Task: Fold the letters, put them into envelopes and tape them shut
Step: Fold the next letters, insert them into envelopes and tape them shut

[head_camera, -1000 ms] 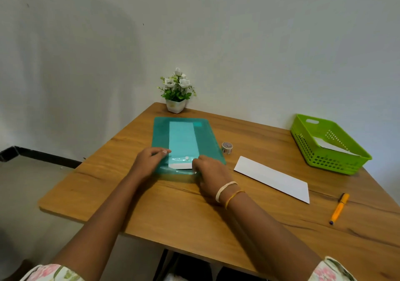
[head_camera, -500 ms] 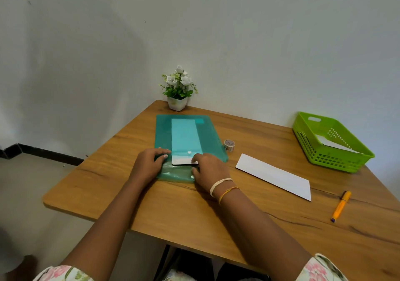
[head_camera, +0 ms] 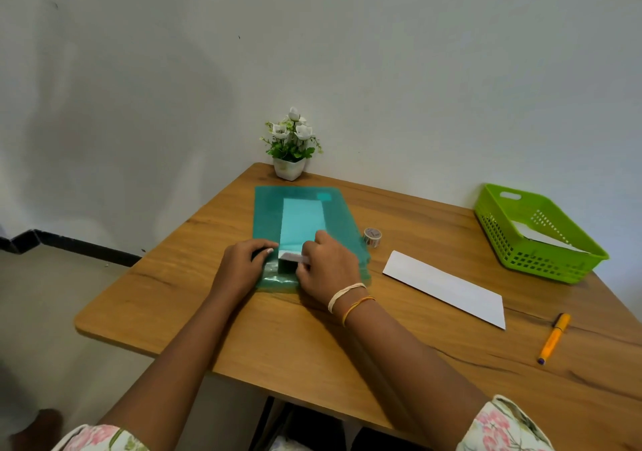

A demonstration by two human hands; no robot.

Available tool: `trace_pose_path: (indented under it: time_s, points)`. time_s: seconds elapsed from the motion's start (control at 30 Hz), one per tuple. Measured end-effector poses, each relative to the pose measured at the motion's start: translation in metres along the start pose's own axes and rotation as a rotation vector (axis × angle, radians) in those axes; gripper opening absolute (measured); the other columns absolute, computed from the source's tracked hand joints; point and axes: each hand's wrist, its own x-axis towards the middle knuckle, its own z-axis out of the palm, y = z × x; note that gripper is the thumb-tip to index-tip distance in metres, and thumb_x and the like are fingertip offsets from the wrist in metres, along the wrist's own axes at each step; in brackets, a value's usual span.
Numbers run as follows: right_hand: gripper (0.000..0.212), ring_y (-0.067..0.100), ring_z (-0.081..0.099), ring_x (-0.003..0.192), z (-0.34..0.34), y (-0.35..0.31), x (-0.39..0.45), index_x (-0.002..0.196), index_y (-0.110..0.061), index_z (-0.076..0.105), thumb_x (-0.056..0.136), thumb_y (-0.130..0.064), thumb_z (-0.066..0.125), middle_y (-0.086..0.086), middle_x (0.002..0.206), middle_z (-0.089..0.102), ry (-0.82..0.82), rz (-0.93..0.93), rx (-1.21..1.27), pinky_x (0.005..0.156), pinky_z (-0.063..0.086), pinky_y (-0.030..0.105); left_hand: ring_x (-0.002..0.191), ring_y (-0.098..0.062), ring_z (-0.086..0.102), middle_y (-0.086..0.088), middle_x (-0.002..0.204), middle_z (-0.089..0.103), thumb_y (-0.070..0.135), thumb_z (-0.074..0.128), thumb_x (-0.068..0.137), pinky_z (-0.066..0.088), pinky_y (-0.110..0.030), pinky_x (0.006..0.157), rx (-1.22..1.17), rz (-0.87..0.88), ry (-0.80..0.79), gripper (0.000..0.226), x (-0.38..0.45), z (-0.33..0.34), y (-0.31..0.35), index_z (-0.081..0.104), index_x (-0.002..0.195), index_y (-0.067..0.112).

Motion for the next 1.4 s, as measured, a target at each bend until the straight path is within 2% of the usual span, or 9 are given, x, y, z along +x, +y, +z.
trace_pose_path:
  time_s: [0.13, 0.23, 0.33, 0.5, 0.7, 0.83, 1.03, 1.23, 1.4]
  points:
    - [0.016, 0.018, 0.046, 0.070, -0.033, 0.005, -0.003, 0.073, -0.011, 0.056, 0.073, -0.026, 0.063, 0.002, 0.078, 0.049, 0.160, -0.024, 0.215, 0.057, 0.040, 0.028, 0.100, -0.016, 0.064, -0.004, 0.106, 0.073, 0.007, 0.063, 0.089, 0.048, -0.028, 0.088, 0.026, -0.007, -0.022, 0.020, 0.000, 0.000, -0.001, 0.074, 0.104, 0.014]
    - [0.011, 0.019, 0.053, 0.064, -0.059, 0.016, 0.004, 0.083, -0.016, 0.054, 0.078, -0.022, 0.061, 0.001, 0.074, 0.059, 0.183, 0.071, 0.376, 0.054, 0.043, 0.028, 0.104, -0.017, 0.064, -0.003, 0.109, 0.072, 0.011, 0.062, 0.090, 0.047, -0.028, 0.090, 0.040, -0.022, -0.046, 0.020, -0.001, 0.002, -0.002, 0.074, 0.105, 0.015]
    - [0.011, 0.020, 0.061, 0.071, -0.083, 0.031, 0.014, 0.092, -0.021, 0.060, 0.082, -0.020, 0.060, 0.002, 0.082, 0.069, 0.269, 0.189, 0.428, 0.059, 0.048, 0.028, 0.105, -0.020, 0.064, -0.003, 0.109, 0.072, 0.032, 0.056, 0.095, 0.049, -0.035, 0.091, 0.024, -0.068, -0.068, 0.024, -0.003, 0.001, -0.002, 0.075, 0.103, 0.020]
    - [0.016, 0.014, 0.066, 0.083, -0.116, 0.053, 0.021, 0.088, -0.020, 0.069, 0.081, -0.012, 0.057, -0.005, 0.085, 0.070, 0.471, 0.360, 0.612, 0.071, 0.051, 0.021, 0.084, -0.019, 0.066, -0.002, 0.086, 0.073, 0.072, 0.039, 0.083, 0.052, -0.044, 0.081, -0.051, -0.104, -0.093, 0.064, -0.007, -0.004, 0.000, 0.075, 0.087, 0.018]
    - [0.010, 0.009, 0.057, 0.073, -0.136, 0.066, 0.018, 0.086, -0.017, 0.065, 0.083, -0.010, 0.059, -0.008, 0.078, 0.063, 0.795, 0.434, 0.637, 0.060, 0.040, 0.006, 0.101, -0.017, 0.063, 0.002, 0.109, 0.071, 0.045, 0.056, 0.092, 0.050, -0.044, 0.093, 0.015, -0.064, -0.006, 0.031, -0.004, -0.001, 0.001, 0.070, 0.110, 0.025]
    - [0.016, 0.010, 0.058, 0.081, -0.138, 0.065, 0.015, 0.093, -0.010, 0.063, 0.084, 0.001, 0.056, -0.004, 0.086, 0.062, 0.945, 0.407, 0.729, 0.071, 0.046, 0.012, 0.108, -0.026, 0.062, -0.005, 0.118, 0.068, 0.036, 0.051, 0.097, 0.040, -0.046, 0.100, 0.197, 0.012, 0.029, 0.031, 0.000, 0.002, 0.002, 0.065, 0.122, 0.025]
    - [0.029, 0.017, 0.057, 0.080, -0.110, 0.067, -0.003, 0.081, -0.012, 0.060, 0.074, 0.015, 0.050, 0.006, 0.083, 0.059, 0.714, 0.252, 0.728, 0.072, 0.048, 0.022, 0.120, -0.027, 0.054, -0.010, 0.126, 0.060, 0.023, 0.069, 0.086, 0.019, -0.061, 0.111, 0.556, 0.115, 0.127, 0.036, -0.003, 0.011, 0.011, 0.064, 0.121, 0.019]
    - [0.024, 0.007, 0.064, 0.090, -0.051, 0.082, -0.056, 0.075, -0.024, 0.071, 0.075, -0.001, 0.064, -0.009, 0.087, 0.070, 0.264, 0.280, 0.667, 0.081, 0.052, 0.024, 0.125, -0.018, 0.051, -0.001, 0.127, 0.061, 0.021, 0.055, 0.093, 0.015, -0.050, 0.116, 0.393, 0.225, 0.105, 0.028, -0.019, 0.039, 0.041, 0.063, 0.121, 0.019]
    - [0.031, -0.006, 0.055, 0.089, -0.028, 0.103, -0.089, 0.072, -0.032, 0.072, 0.072, -0.002, 0.064, -0.017, 0.091, 0.067, -0.016, 0.358, 0.488, 0.087, 0.048, 0.017, 0.126, -0.016, 0.051, 0.001, 0.131, 0.061, 0.021, 0.047, 0.095, 0.026, -0.047, 0.115, 0.220, 0.339, -0.022, 0.029, -0.028, 0.065, 0.067, 0.066, 0.117, 0.020]
